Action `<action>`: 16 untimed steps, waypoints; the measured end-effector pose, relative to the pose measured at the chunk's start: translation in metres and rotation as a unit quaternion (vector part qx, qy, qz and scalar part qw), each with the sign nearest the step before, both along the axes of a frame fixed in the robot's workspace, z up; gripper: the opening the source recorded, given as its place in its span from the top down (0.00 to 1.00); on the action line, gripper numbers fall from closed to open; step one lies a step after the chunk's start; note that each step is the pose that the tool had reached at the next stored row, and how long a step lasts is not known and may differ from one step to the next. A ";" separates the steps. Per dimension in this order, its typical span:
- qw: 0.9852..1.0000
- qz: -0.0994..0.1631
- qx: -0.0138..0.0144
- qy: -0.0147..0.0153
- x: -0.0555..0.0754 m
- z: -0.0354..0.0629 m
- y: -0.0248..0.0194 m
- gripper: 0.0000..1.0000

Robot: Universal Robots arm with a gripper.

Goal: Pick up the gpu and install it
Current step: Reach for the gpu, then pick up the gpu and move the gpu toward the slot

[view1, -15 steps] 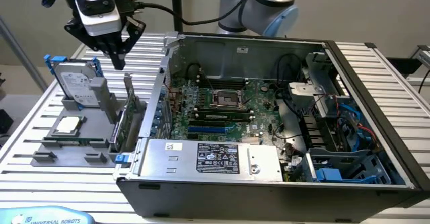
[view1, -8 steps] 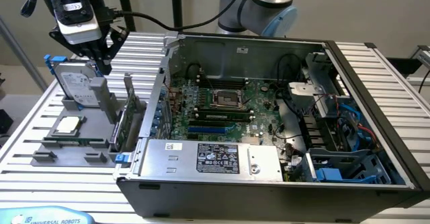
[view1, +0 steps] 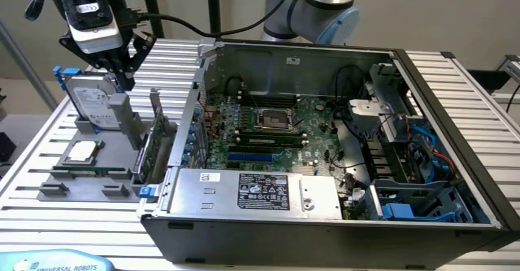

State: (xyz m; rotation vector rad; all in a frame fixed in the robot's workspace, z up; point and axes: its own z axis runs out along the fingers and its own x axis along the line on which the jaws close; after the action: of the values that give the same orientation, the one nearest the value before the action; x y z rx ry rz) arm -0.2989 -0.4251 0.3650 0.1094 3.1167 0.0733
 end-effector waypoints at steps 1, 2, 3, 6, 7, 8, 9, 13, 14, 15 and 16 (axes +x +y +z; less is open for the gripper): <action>1.000 0.000 0.000 0.000 0.000 0.0000 0.0000 0.89; 1.000 0.000 0.000 0.000 0.000 0.0000 0.0000 0.89; 1.000 0.000 0.000 0.000 0.000 0.0000 0.0000 0.89; 1.000 0.000 0.000 0.000 0.000 0.0000 0.0000 0.89; 1.000 0.000 0.000 0.000 0.000 0.0001 0.0000 0.88; 1.000 0.000 0.000 0.000 0.000 0.0001 0.0000 0.83; 1.000 0.000 0.000 0.000 0.000 0.0001 0.0000 0.83; 1.000 0.000 0.000 0.000 0.000 0.0000 0.0000 0.64; 1.000 0.000 0.000 0.000 0.000 0.0000 0.0000 0.58; 1.000 0.000 0.000 0.000 0.000 0.0000 0.0000 0.53; 1.000 0.000 0.000 0.000 0.000 0.0000 0.0000 0.53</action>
State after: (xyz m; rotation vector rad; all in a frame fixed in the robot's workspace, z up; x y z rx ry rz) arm -0.2990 -0.4251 0.3650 0.1094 3.1167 0.0734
